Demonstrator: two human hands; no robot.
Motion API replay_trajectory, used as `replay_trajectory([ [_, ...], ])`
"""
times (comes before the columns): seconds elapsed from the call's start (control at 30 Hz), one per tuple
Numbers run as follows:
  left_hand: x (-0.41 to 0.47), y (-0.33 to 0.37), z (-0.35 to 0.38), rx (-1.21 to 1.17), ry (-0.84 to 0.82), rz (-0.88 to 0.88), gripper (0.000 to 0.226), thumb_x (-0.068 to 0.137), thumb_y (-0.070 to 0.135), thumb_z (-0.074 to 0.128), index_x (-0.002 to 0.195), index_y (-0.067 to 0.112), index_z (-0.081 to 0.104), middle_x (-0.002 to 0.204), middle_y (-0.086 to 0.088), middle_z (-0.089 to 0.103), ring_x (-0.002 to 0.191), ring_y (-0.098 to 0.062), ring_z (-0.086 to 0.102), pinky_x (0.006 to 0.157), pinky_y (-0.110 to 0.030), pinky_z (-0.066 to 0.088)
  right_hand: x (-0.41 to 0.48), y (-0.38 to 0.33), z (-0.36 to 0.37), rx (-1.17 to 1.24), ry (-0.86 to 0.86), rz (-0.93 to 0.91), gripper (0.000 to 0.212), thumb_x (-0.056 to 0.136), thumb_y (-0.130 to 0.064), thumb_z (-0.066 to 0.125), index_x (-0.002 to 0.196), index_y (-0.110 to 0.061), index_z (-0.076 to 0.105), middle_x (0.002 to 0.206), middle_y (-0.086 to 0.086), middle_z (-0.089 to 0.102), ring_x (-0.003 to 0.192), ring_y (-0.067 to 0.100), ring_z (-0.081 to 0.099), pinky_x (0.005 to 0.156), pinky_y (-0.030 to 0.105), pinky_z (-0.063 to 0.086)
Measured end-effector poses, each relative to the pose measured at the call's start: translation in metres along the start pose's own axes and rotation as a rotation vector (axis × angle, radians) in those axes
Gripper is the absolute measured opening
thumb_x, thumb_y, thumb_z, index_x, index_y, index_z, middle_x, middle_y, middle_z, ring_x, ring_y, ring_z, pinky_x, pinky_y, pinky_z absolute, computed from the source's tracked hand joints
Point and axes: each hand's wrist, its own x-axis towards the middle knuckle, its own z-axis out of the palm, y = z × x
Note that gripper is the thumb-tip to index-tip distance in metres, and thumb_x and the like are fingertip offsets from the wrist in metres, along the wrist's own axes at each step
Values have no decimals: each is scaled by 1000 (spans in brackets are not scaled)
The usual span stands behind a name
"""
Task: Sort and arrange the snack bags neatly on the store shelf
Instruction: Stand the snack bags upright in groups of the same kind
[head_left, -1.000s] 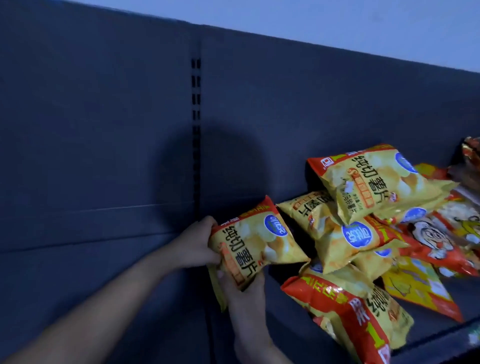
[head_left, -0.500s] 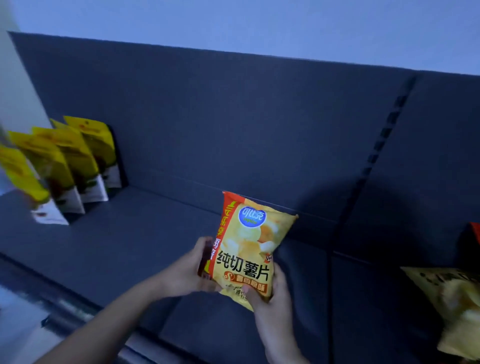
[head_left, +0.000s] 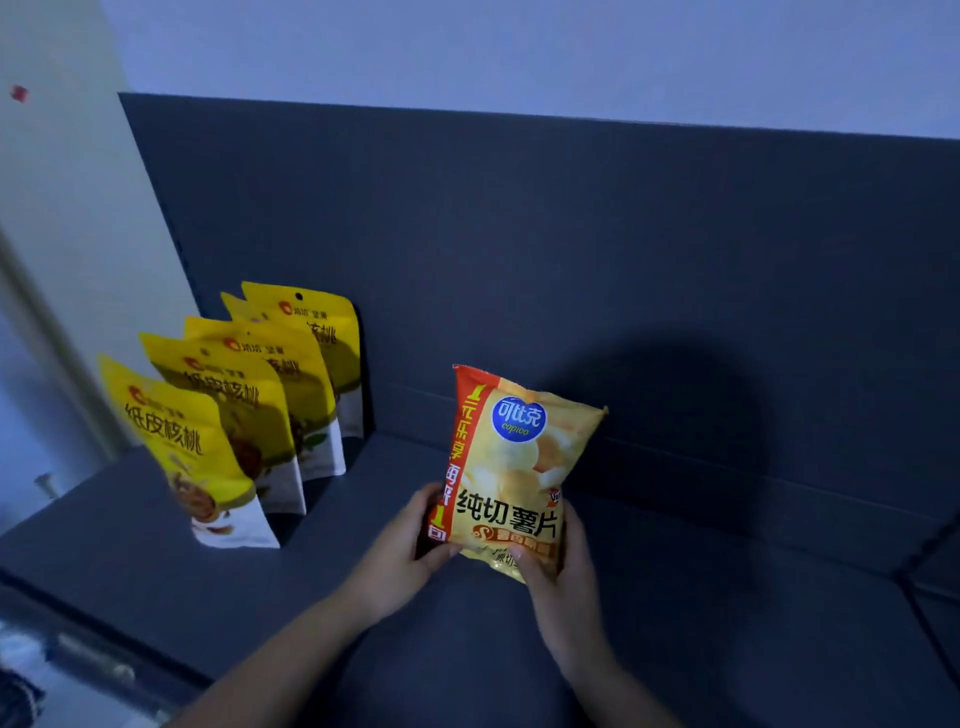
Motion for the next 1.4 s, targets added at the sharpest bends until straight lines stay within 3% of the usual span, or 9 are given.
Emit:
replay_trajectory([
  [0.13,24,-26,-14,149,103,71,60,88,25,64,139,24,34,127,10,52,118,-6,47,104,-34,38,27,-1,27,-80,40,-57,62,85,-3,64,133,-33,39,129,-10,55,114,-5,53,89,10,44],
  [0.23,40,-33,-19,232,172,77,58,89,21,62,140,19,35,127,2,52,118,-16,46,104,-37,34,44,0,37,-180,79,-97,64,85,-4,65,138,-28,38,134,-8,52,122,2,49,102,24,43],
  [0.4,58,-43,-22,240,287,64,54,85,13,63,135,17,42,124,-1,57,116,-22,52,100,-43,40,61,3,55,-266,73,-76,68,84,-14,67,143,-22,34,139,-7,48,128,5,44,108,36,40],
  [0.7,59,-41,-23,136,294,-32,78,72,3,63,142,15,32,126,-5,56,122,-25,48,103,-48,39,60,0,55,-280,46,-65,69,77,-13,72,125,-49,37,123,-24,55,116,-4,52,96,19,44],
  [0.9,49,-29,-23,89,332,-46,88,73,2,68,147,9,21,146,-11,37,137,-25,31,114,-45,26,53,-8,55,-258,66,-8,91,66,-49,71,143,-24,29,138,-7,47,126,5,45,106,32,41],
  [1.03,33,-15,-22,117,430,57,90,73,-2,70,147,5,19,154,-12,19,142,-25,18,115,-51,23,44,-11,44,-336,91,33,88,78,-26,73,147,-17,20,147,-1,34,133,7,34,108,23,30],
  [1.13,26,13,-25,207,560,286,81,70,8,70,140,2,28,150,-12,19,139,-27,20,111,-50,28,32,-10,21,-460,66,71,81,81,-13,69,146,-12,21,146,3,34,130,7,34,104,12,24],
  [1.27,32,73,3,358,302,655,65,70,23,50,132,7,40,137,-13,45,130,-26,36,110,-39,26,7,-29,-37,-628,17,88,72,86,-18,64,146,-15,23,139,-4,36,126,5,35,103,11,23],
  [1.4,41,120,75,572,-38,850,60,72,29,45,128,8,43,122,-9,59,117,-19,44,109,-37,24,-27,-55,-123,-831,117,94,60,83,-21,65,138,-17,39,129,-2,47,121,12,45,106,22,34],
])
